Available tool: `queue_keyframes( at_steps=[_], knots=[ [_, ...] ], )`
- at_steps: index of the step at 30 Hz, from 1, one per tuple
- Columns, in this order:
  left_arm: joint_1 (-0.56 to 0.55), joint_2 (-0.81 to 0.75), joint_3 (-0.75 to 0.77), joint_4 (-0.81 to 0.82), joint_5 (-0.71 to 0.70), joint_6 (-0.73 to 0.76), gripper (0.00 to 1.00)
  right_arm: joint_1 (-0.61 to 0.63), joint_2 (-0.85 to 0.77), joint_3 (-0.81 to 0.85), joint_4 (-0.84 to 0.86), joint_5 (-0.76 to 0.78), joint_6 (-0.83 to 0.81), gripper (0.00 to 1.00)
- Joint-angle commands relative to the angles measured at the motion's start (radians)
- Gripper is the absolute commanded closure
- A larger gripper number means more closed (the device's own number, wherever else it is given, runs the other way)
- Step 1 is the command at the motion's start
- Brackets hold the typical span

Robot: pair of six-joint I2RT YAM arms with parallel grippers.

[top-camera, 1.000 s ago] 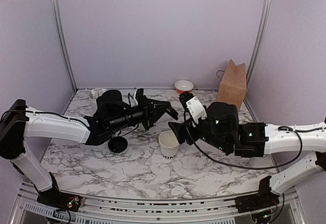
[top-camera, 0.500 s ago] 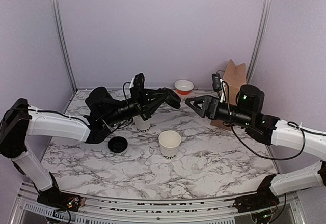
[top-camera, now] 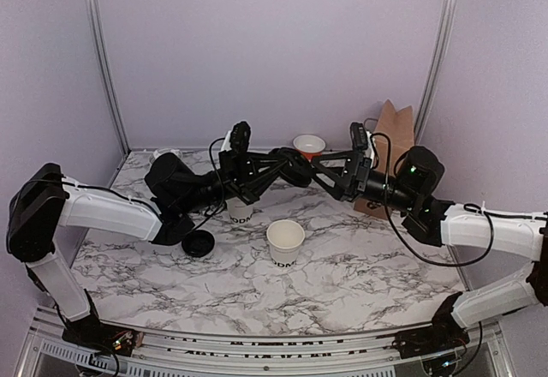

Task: Pack the takeout coffee

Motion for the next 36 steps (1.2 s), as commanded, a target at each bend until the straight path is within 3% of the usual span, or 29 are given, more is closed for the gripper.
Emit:
queue_keyframes(
  at_steps=[1,7,16,22,29,36],
  knots=[
    [-0.014,0.015,0.037,0.116,0.036,-0.004,0.96,-0.006,0.058,0.005,0.170,-0.053,0.122,0.13],
    [-0.019,0.012,0.042,0.120,0.052,0.006,0.96,-0.004,0.096,0.054,0.167,-0.095,0.144,0.14],
    [-0.019,0.024,0.069,0.127,0.096,0.012,0.95,0.029,0.144,0.114,0.193,-0.194,0.183,0.24],
    [-0.019,0.020,0.069,0.127,0.115,0.020,0.94,0.031,0.140,0.122,0.215,-0.197,0.209,0.35],
    [-0.014,0.015,0.048,0.100,0.111,0.025,0.91,0.043,0.146,0.151,0.191,-0.213,0.192,0.57],
    [-0.008,0.007,0.019,0.091,0.093,0.024,0.78,0.043,0.142,0.150,0.160,-0.197,0.185,0.68]
  ],
)
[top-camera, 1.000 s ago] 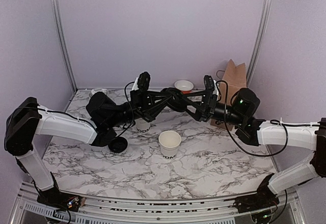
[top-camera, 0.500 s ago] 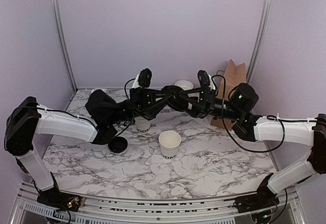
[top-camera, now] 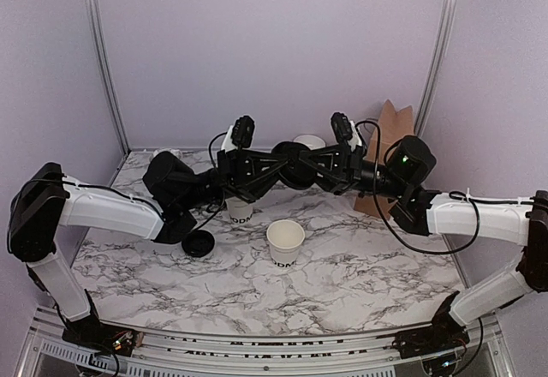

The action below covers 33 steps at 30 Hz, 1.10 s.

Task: Pack the takeout coffee

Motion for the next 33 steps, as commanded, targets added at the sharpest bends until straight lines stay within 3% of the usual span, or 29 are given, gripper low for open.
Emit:
queue_keyframes(
  at_steps=[1,7,19,33],
  knots=[
    [0.007,-0.008,-0.021,0.011,-0.012,0.008,0.75,0.012,-0.001,0.039,-0.030,-0.001,-0.021,0.69],
    [0.020,-0.019,-0.060,-0.021,-0.035,0.011,0.67,0.012,-0.010,0.041,-0.077,0.028,-0.038,0.73],
    [0.041,-0.070,-0.144,-0.195,-0.090,0.093,0.66,0.008,-0.020,0.029,-0.214,0.094,-0.121,0.77],
    [0.045,-0.125,-0.168,-0.561,-0.187,0.240,0.62,-0.003,0.018,-0.044,-0.259,0.129,-0.165,0.79]
  ],
)
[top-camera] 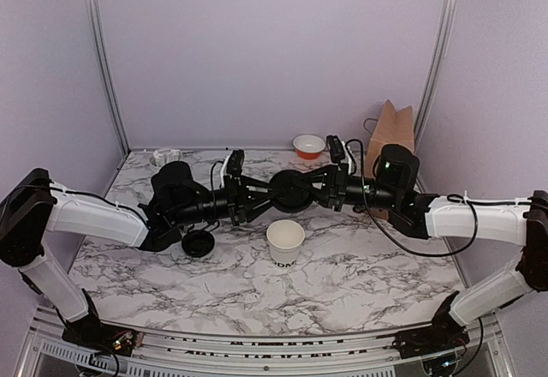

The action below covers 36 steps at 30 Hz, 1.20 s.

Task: Pack the takeout coffee

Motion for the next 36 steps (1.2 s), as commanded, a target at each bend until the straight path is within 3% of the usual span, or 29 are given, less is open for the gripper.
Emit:
queue_keyframes(
  at_steps=[1,21,36],
  knots=[
    [0.005,-0.038,-0.018,-0.174,-0.056,0.078,0.62,-0.007,0.020,-0.024,0.021,0.009,-0.015,0.79],
    [0.007,-0.117,-0.032,-0.490,-0.238,0.202,0.53,-0.018,0.118,-0.067,0.021,0.011,-0.042,0.80],
    [0.005,-0.078,-0.007,-0.540,-0.227,0.215,0.53,-0.018,0.197,-0.062,0.010,0.054,-0.076,0.80]
  ],
)
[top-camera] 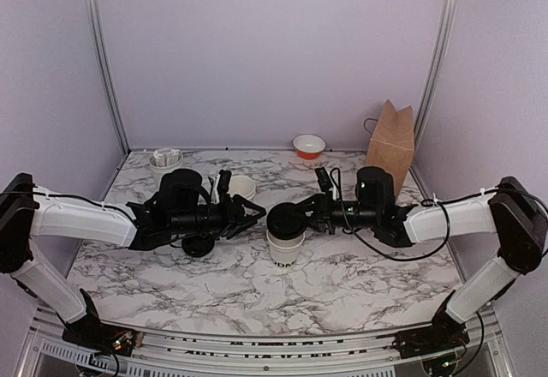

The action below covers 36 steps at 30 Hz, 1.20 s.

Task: Pack the takeout coffee

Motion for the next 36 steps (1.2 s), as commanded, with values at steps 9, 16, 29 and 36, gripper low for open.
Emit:
queue_keyframes(
  at_steps=[9,16,29,36],
  knots=[
    [0.003,0.044,0.035,-0.050,0.012,0.032,0.53,-0.005,0.058,0.025,-0.013,0.031,-0.039,0.80],
    [0.000,0.071,0.051,-0.066,0.011,0.034,0.53,-0.002,0.072,0.039,-0.030,0.019,-0.037,0.80],
    [-0.008,0.092,0.059,-0.074,0.005,0.043,0.53,0.004,0.064,0.042,-0.019,0.019,-0.013,0.80],
    [-0.010,0.090,0.058,-0.074,-0.001,0.044,0.53,0.014,0.046,0.060,-0.042,0.034,-0.024,0.80]
  ],
)
